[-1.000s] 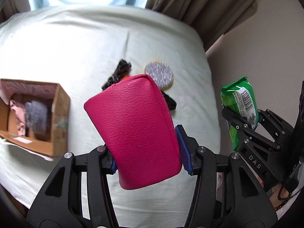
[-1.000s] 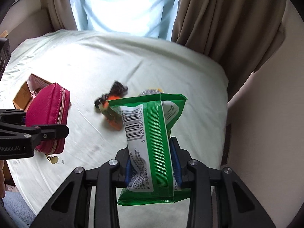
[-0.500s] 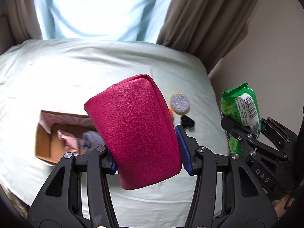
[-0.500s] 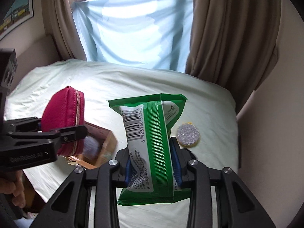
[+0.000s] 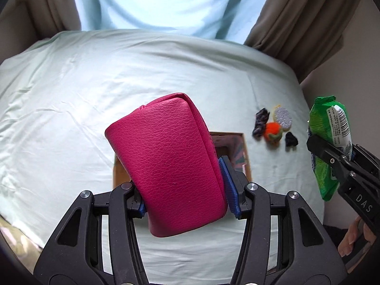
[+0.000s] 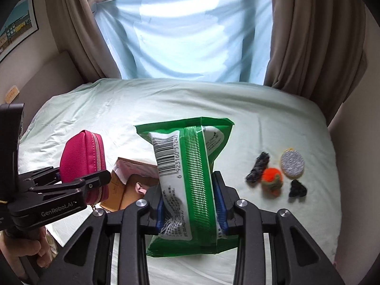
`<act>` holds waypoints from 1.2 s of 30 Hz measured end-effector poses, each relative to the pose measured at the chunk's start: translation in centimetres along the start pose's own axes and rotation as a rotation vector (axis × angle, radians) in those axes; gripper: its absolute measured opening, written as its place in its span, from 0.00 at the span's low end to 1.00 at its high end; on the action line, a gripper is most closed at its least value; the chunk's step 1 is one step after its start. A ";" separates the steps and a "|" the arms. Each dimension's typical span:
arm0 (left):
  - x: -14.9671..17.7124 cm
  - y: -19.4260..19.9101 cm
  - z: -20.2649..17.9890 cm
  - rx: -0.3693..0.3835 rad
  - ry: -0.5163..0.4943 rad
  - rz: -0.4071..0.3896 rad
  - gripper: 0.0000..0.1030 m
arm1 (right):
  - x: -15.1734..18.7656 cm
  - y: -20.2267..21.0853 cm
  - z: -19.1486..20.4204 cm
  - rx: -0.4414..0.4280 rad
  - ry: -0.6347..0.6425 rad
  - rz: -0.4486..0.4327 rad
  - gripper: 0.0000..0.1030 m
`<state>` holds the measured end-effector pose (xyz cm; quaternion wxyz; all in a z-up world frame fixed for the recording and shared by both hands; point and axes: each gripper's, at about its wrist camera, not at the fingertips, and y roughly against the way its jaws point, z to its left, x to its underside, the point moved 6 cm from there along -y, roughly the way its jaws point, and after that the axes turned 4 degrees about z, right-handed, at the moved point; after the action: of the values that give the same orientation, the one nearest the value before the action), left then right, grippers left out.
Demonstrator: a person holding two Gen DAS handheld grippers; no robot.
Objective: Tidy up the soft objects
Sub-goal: 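Carry the pink pouch and green wipes pack over the box with both tools, then open both tools to drop the pouch and wipes pack into the box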
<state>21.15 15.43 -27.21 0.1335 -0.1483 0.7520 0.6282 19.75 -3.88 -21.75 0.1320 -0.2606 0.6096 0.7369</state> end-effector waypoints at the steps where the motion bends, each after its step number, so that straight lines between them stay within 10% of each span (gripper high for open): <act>1: 0.2 -0.9 1.2 -0.004 -0.005 0.016 0.45 | 0.2 -0.9 0.8 0.002 -0.011 0.013 0.31; 11: 2.9 -9.8 6.5 -0.029 -0.118 0.175 0.45 | 2.7 -10.3 4.4 0.012 -0.148 0.167 0.31; 33: 4.9 -20.2 5.5 0.001 -0.259 0.352 0.46 | 3.9 -25.5 7.2 -0.138 -0.206 0.470 0.31; 35: 4.6 -20.0 5.5 -0.016 -0.268 0.330 0.64 | 3.8 -26.1 7.3 -0.162 -0.223 0.484 0.34; 36: 4.4 -19.9 5.6 -0.027 -0.275 0.323 0.93 | 3.7 -26.3 7.3 -0.169 -0.231 0.483 0.48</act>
<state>24.91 17.36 -47.90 0.1303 0.0597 0.7322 0.6658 28.53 8.51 -44.69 -0.0013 -0.0322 0.5713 0.8201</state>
